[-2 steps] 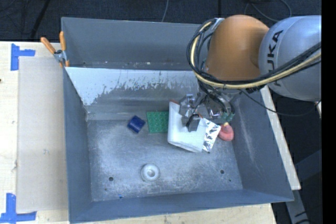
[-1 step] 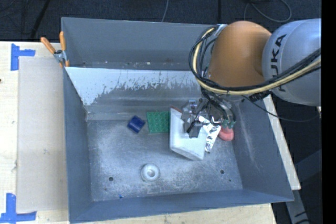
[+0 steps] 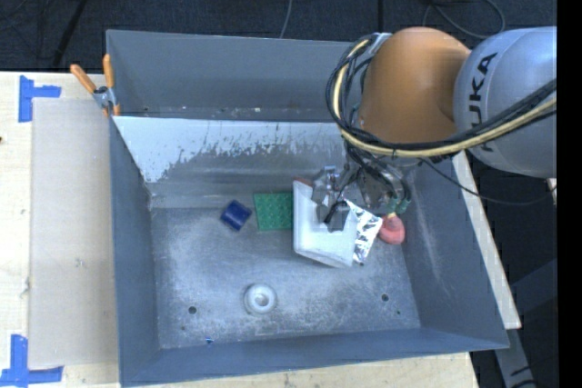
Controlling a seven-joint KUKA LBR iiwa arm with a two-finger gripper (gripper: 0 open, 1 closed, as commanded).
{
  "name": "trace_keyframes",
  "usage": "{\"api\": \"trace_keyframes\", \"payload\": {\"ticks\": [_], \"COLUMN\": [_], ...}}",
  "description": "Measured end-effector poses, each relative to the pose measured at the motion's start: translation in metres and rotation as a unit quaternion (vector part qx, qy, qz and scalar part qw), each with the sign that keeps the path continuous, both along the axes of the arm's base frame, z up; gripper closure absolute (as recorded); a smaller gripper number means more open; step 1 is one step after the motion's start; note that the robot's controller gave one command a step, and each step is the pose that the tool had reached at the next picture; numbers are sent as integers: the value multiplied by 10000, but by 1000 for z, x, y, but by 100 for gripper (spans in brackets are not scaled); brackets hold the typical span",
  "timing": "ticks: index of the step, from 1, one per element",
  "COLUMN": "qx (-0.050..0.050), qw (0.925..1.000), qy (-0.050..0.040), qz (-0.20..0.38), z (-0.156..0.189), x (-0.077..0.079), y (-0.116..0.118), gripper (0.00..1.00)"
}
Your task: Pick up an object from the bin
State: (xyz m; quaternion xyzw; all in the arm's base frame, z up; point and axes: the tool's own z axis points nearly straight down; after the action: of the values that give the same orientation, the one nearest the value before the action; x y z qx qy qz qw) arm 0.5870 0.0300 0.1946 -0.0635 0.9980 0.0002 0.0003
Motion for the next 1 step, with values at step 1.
{"api": "trace_keyframes", "payload": {"ticks": [1], "qx": [0], "qw": [10000], "qy": [0], "qz": [-77], "z": [-9], "x": [19], "y": [-6], "gripper": [100]}}
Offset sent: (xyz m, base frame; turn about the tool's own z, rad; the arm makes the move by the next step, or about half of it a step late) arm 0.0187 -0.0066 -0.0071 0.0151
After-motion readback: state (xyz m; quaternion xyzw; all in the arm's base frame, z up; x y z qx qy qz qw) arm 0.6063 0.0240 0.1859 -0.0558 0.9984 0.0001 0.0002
